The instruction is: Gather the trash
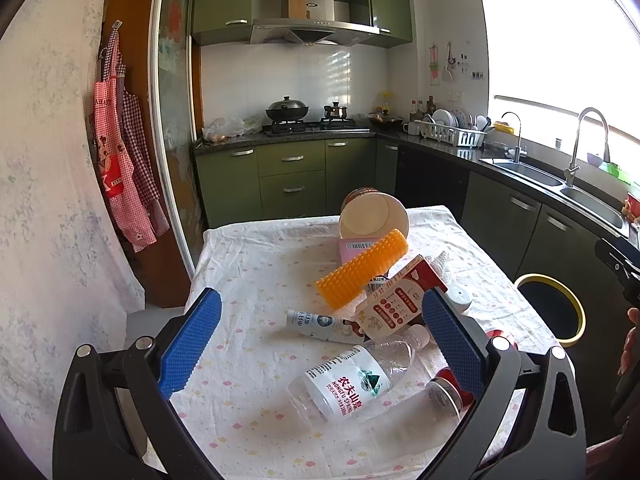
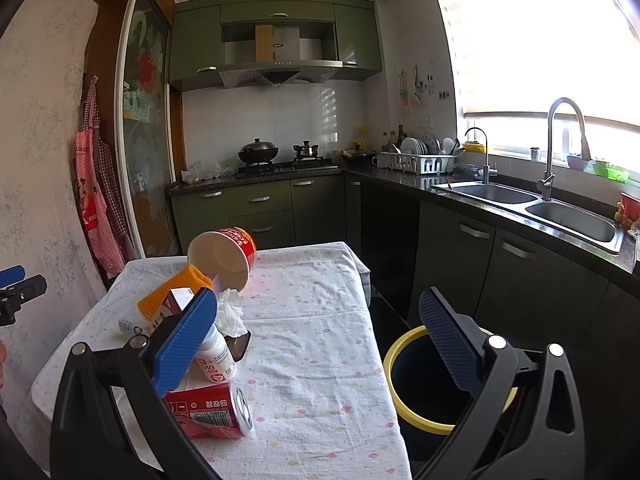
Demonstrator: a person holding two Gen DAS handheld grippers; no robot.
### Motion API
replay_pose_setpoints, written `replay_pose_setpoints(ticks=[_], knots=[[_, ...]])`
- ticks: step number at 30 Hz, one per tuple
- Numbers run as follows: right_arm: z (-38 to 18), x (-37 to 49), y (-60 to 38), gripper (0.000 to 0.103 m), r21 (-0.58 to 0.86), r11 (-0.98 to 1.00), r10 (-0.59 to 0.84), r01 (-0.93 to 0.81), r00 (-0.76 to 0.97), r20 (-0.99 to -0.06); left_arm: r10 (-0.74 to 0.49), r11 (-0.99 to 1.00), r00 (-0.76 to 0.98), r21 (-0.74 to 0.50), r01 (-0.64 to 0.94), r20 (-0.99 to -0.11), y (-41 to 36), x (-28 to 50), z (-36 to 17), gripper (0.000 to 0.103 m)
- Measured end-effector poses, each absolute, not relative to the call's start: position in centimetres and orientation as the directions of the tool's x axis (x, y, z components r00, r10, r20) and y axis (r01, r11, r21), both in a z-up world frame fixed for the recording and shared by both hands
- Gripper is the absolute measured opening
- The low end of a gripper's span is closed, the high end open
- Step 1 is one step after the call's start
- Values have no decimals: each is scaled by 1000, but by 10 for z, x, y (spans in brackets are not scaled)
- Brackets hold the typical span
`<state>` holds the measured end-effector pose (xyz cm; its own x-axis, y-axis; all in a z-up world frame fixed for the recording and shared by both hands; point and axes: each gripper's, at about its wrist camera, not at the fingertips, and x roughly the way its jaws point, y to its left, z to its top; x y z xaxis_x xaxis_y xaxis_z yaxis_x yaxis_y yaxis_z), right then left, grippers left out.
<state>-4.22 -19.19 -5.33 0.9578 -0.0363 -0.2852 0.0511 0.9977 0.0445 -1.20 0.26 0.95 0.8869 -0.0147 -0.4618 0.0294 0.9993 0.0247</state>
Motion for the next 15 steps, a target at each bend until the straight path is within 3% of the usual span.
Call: replay_pose_setpoints(ticks=[15], knots=[[-57,-40,-192,97,49,997,-37,54,956,-290,-25,999,882,28,44,-471,-1,-11,6,99]])
